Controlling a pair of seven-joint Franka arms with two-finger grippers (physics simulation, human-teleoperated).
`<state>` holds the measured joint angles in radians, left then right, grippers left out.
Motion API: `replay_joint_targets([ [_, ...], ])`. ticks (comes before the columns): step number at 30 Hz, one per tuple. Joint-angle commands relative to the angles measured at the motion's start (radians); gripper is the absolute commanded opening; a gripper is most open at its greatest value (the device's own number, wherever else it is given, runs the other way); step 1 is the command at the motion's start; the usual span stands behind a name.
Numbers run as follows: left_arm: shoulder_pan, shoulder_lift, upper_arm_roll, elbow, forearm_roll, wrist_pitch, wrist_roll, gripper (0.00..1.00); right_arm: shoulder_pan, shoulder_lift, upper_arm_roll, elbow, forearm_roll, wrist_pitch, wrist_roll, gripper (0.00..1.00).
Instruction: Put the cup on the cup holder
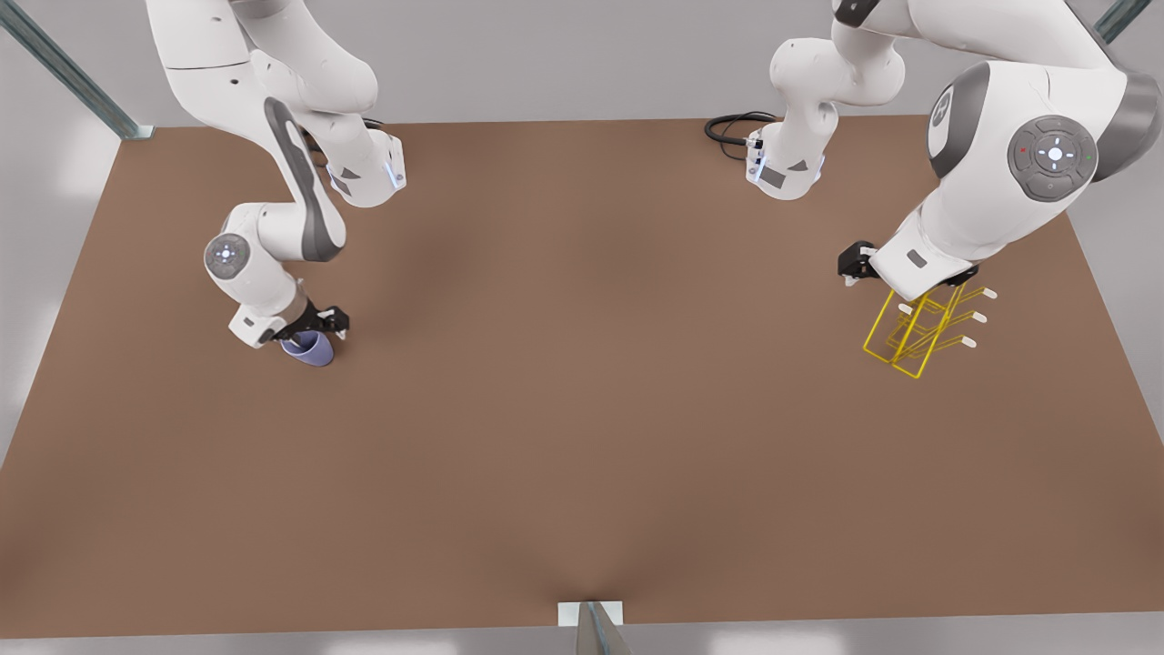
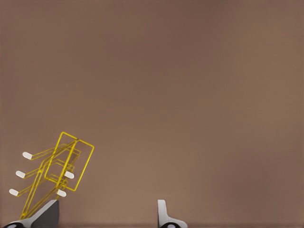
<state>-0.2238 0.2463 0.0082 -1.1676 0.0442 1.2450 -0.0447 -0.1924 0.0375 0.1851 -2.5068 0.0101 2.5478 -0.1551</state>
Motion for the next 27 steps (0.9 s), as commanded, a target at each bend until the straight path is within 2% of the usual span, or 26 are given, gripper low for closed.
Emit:
replay_joint_targets([
  [1,0.000,-0.002,-0.001,0.002,0.000,-0.002,0.000,1.00,0.005,0.002,0.002,-0.003,0.001,0.011,-0.040,1.00],
  [4,-0.003,-0.002,-0.001,0.000,0.000,-0.002,0.000,1.00,0.005,0.007,0.002,-0.040,0.001,0.081,-0.040,1.00],
  [20,-0.006,-0.001,-0.001,0.000,0.000,-0.002,0.000,1.00,0.005,0.074,0.002,-0.043,-0.035,0.180,-0.040,1.00],
  [21,-0.006,-0.001,-0.001,0.000,0.000,-0.002,0.000,1.00,0.005,0.076,0.002,-0.041,-0.035,0.180,-0.040,0.98],
  [22,-0.006,-0.001,-0.001,-0.001,0.000,-0.004,0.000,1.00,0.005,0.076,0.002,-0.041,-0.035,0.180,-0.040,0.89],
  [23,-0.006,-0.001,-0.001,-0.001,0.000,-0.009,0.000,1.00,0.005,0.078,0.002,-0.041,-0.035,0.180,-0.040,0.86],
  [25,-0.008,-0.001,-0.001,-0.001,0.000,-0.010,0.000,1.00,0.005,0.081,0.002,-0.040,-0.036,0.180,-0.040,0.81],
  [27,-0.014,-0.001,-0.001,0.000,0.000,-0.010,0.000,1.00,0.004,0.084,0.000,-0.040,-0.039,0.181,-0.040,0.81],
])
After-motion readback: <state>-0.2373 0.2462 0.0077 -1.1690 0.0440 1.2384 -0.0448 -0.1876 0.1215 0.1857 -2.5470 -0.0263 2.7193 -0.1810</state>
